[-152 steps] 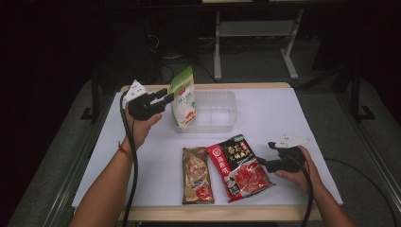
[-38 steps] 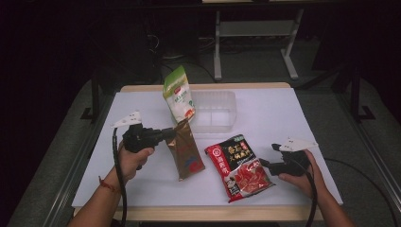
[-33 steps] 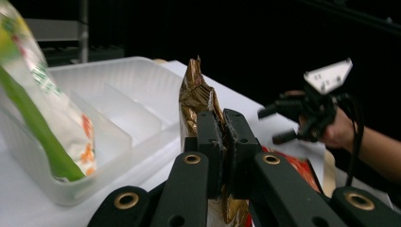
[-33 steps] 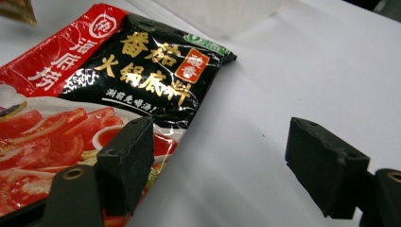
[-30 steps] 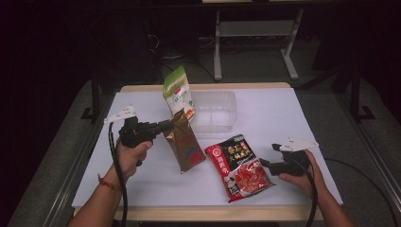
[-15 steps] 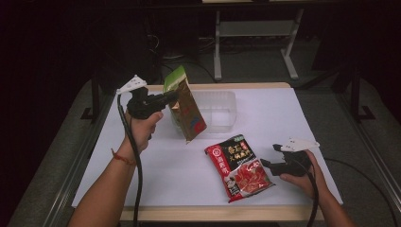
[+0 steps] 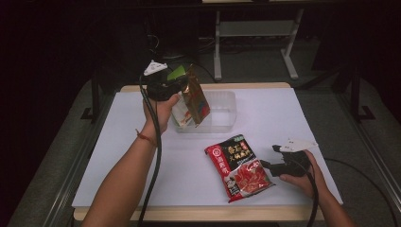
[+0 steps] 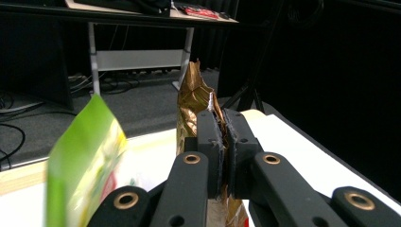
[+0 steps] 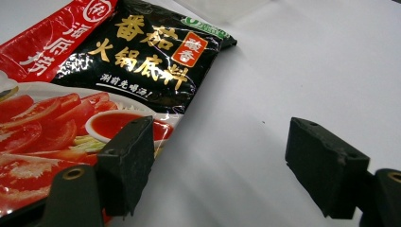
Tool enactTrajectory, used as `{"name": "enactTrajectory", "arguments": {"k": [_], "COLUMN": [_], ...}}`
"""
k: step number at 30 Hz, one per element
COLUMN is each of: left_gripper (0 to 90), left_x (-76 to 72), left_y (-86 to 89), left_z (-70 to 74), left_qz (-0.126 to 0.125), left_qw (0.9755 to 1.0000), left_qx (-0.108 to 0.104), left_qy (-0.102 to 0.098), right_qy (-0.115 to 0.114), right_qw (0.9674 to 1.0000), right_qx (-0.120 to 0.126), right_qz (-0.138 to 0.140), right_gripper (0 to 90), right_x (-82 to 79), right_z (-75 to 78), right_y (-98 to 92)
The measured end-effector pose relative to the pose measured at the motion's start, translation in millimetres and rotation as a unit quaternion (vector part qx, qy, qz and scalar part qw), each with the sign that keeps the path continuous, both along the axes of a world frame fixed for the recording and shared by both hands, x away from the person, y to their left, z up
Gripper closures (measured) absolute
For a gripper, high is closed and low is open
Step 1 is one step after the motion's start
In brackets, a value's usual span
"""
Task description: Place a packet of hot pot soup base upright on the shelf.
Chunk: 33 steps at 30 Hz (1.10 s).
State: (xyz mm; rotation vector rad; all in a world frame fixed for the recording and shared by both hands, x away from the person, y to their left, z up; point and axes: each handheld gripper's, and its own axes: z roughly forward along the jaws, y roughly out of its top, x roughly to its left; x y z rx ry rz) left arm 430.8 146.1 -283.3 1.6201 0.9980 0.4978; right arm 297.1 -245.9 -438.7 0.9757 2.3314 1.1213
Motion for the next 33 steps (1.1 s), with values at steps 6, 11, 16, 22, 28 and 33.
{"name": "enactTrajectory", "arguments": {"k": [6, 11, 16, 22, 28, 33], "left_gripper": [86.9, 86.9, 86.9, 86.9, 86.6, 86.1], "left_x": [13.2, 17.9, 9.7, 8.7, 15.5, 17.7], "left_y": [-19.4, -22.7, -17.7, -18.4, -27.9, -36.0], "left_z": [-7.4, -6.5, 1.1, -12.4, -32.6, -52.4], "left_qz": [0.025, 0.037, 0.052, 0.052, 0.047, 0.039], "left_qw": [0.9991, 0.9981, 0.9962, 0.9967, 0.9973, 0.9976], "left_qx": [0.034, 0.046, 0.062, 0.056, 0.057, 0.056], "left_qy": [-0.011, -0.017, -0.034, -0.025, -0.01, -0.007], "right_qy": [-0.001, 0.001, 0.002, 0.003, 0.004, 0.002], "right_qw": [1.0, 1.0, 1.0, 1.0, 1.0, 1.0], "right_qx": [0.003, 0.002, 0.001, -0.003, -0.004, -0.002], "right_qz": [-0.001, -0.001, -0.001, 0.002, 0.005, 0.001], "right_gripper": [23.7, 23.6, 23.7, 23.6, 23.7, 23.7], "right_x": [0.1, 0.0, 0.3, 0.2, 0.0, 0.4], "right_z": [-0.1, -0.5, -1.5, -1.4, -2.1, -1.8], "right_y": [-1.3, -1.1, -2.1, 0.8, 1.9, -1.8]}}
